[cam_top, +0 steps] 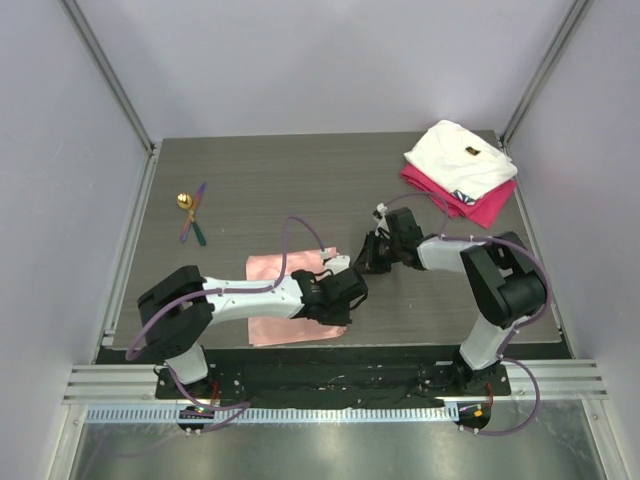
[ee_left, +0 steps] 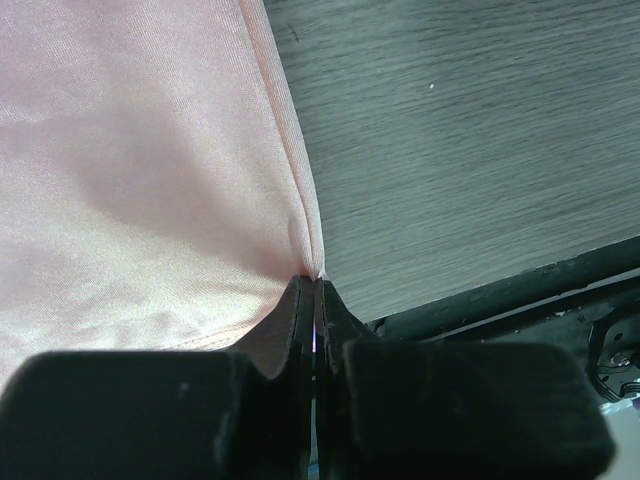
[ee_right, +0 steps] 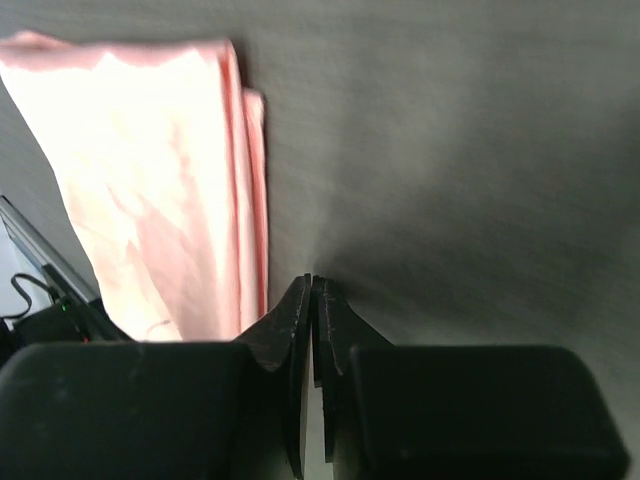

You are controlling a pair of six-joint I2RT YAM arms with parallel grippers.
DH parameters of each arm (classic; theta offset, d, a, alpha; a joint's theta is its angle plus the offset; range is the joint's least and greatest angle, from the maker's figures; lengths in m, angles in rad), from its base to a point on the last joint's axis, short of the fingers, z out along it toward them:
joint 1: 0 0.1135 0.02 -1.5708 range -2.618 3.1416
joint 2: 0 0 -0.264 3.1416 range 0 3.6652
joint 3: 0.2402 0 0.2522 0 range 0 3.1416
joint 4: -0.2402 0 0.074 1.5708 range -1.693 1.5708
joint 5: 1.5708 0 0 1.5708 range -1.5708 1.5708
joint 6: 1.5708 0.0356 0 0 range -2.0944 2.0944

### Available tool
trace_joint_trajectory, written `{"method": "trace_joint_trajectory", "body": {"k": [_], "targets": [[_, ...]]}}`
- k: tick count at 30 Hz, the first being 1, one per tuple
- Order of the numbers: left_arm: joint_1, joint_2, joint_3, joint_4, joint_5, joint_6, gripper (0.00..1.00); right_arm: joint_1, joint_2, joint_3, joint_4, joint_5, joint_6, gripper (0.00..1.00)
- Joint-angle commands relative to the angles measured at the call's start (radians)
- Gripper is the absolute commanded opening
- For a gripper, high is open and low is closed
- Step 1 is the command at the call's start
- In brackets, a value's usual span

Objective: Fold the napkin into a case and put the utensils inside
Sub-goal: Smooth out the lower triangle-folded napkin at the center of the board.

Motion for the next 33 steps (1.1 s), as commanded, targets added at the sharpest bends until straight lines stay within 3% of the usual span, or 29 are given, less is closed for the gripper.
{"method": "trace_joint_trajectory", "body": {"k": [1,11,15,23,27,33], "targets": [[-0.005,-0.024,0.033,-0.009,-0.029,0.013,0.03,-0.001,-0.133,-0.131,0.024,-0.025,0.035,0.11],[-0.005,-0.001,0.070,-0.012,-0.028,0.020,0.04,0.139,-0.308,-0.406,0.226,-0.045,0.211,0.06],[-0.004,0.012,0.084,-0.020,-0.032,0.026,0.04,0.230,-0.331,-0.457,0.312,-0.001,0.315,0.05],[-0.004,0.057,0.125,-0.024,-0.026,0.045,0.05,0.270,-0.334,-0.580,0.501,-0.007,0.446,0.04],[-0.004,0.068,0.139,-0.024,-0.022,0.055,0.12,0.272,-0.392,-0.610,0.457,0.010,0.432,0.04],[0.007,0.013,0.132,-0.029,-0.003,0.071,0.34,0.270,-0.546,-0.572,0.121,0.157,0.320,0.06]]}}
